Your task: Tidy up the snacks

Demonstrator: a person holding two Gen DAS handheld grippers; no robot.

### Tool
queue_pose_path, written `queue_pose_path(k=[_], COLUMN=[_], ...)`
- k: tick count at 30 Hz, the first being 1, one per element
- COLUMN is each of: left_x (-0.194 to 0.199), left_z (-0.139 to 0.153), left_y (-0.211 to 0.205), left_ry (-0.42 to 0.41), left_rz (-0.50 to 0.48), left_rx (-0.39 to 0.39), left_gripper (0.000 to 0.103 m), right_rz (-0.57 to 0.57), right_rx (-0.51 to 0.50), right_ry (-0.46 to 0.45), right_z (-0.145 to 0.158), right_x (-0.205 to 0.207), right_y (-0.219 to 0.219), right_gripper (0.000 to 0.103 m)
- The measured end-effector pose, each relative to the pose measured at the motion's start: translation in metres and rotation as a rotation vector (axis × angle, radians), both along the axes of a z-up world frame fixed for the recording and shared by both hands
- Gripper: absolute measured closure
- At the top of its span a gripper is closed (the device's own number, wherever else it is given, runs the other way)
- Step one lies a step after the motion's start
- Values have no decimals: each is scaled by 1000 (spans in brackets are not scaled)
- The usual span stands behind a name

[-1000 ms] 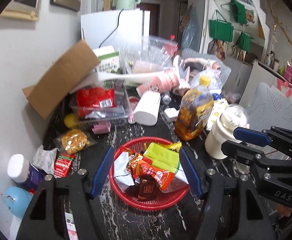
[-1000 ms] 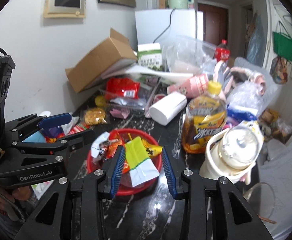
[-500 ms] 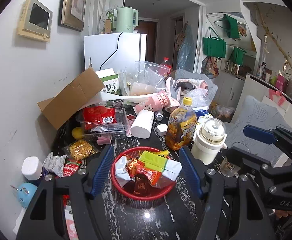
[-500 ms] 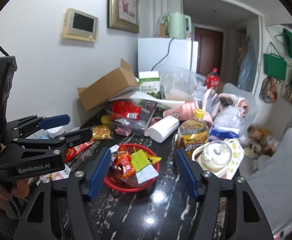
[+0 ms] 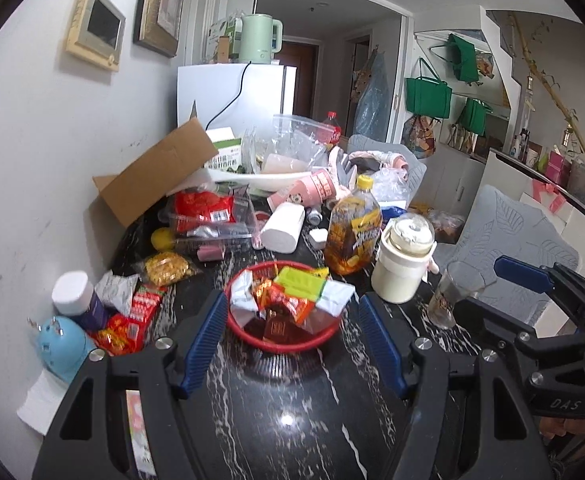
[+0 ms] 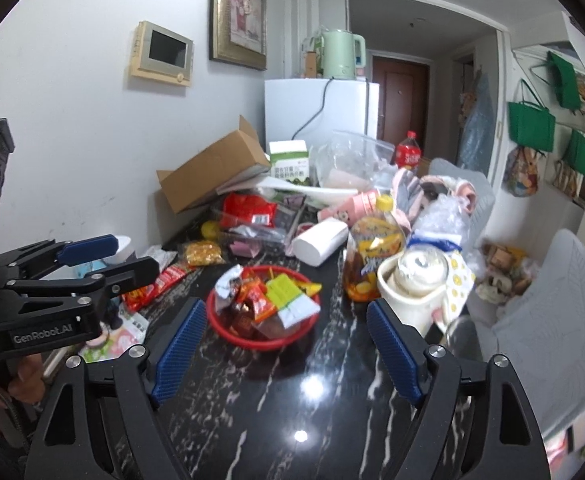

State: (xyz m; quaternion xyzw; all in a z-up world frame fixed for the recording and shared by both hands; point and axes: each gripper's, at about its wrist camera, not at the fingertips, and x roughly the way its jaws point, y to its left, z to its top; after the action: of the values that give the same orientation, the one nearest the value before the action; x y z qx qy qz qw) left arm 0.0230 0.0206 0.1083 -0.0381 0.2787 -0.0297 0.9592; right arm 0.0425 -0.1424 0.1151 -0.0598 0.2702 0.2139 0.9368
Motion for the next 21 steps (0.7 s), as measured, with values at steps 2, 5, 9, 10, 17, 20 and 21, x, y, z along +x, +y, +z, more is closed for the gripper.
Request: queue_pose_path(k=[2,5,9,10,17,20,21], left_x=[-6,-14,-22,-25,-33,-35,-36], left_z=[-6,-16,-28,-31,-43,-45,-45], left_y=[0,-2,-6,-7,-10,-12,-12], left_ry=[11,28,51,58,82,87,88], left_rz=[5,3,1,-1,7,2,2], left_rx=[2,-5,-9,-14,-20,-26,-27], left_gripper=[36,36,36,36,36,36,36], right_rz=[-11,-23,-32,-33,-43,-44,-45], right_rx=[-1,3,13,12,0,3,3], right_ry=[11,28,53,58,95,104,107], right_z=[-7,-16,-28,-30,-48,-52,-53], right_x=[-5,-13,-21,-23,-31,-33,-34], right_y=[-2,-5,-9,-10,-14,-16,-16], right_gripper=[20,20,20,20,20,20,20])
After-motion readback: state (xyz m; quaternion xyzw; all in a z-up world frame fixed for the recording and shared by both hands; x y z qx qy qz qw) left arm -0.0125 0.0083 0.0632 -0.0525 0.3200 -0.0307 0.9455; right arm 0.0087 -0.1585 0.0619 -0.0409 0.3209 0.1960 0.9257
